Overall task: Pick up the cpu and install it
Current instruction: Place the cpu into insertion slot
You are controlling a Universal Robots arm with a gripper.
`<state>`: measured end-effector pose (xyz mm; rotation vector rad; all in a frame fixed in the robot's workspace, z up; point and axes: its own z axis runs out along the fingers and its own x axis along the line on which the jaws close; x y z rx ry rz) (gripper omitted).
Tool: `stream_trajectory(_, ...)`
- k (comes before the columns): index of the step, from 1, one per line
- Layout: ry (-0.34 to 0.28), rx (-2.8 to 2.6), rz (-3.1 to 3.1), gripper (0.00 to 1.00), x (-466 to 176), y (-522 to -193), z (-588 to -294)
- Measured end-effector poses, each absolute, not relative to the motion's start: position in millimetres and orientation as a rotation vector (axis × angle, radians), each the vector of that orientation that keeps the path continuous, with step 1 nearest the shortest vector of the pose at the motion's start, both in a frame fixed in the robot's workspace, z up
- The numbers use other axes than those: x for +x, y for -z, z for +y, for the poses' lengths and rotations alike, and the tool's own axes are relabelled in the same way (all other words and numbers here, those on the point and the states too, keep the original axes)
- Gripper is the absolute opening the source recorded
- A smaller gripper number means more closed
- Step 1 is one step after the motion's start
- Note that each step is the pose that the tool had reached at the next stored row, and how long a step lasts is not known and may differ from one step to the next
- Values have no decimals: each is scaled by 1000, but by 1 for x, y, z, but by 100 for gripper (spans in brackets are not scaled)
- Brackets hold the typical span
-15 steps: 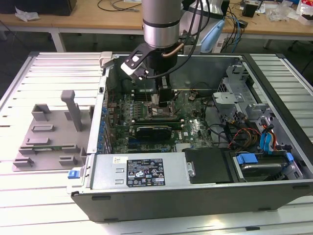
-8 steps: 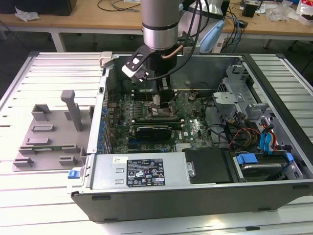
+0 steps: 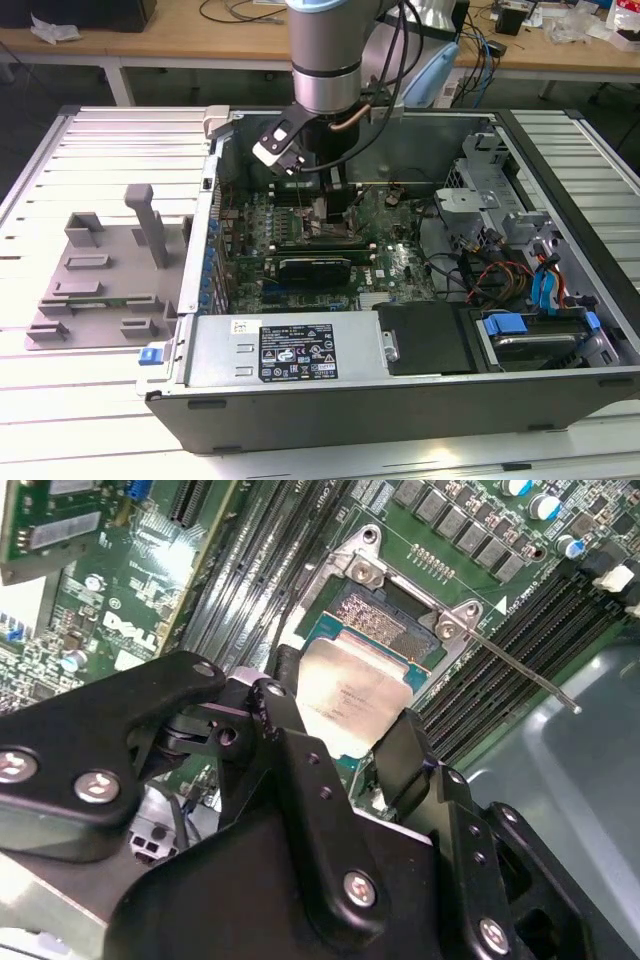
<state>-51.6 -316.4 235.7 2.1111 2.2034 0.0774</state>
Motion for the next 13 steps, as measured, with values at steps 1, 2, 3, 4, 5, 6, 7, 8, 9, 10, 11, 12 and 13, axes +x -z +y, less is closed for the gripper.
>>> stream_trajectory(1,-77,2111,2203,54,-52,-234,-316)
stream_trajectory(2,-77,2111,2203,54,-52,-230,-316)
stream_trajectory(3,-77,2111,2203,54,-52,-228,-316)
stream_trajectory(4,-77,2111,2203,54,-52,-227,-316)
stream_trajectory(5,-77,2112,2203,54,-52,-224,-315)
stream_trajectory(6,-77,2112,2203,54,-52,-222,-314)
stream_trajectory(7,-77,2112,2203,54,-52,-221,-313)
stream_trajectory(8,-77,2113,2202,54,-52,-220,-313)
stream_trajectory(9,-77,2113,2202,54,-52,-218,-312)
stream_trajectory(10,-76,2115,2200,54,-52,-215,-312)
stream_trajectory(11,-76,2118,2198,54,-52,-213,-312)
stream_trajectory(12,-76,2120,2195,54,-52,-210,-312)
stream_trajectory(13,-76,2120,2195,54,-52,-210,-312)
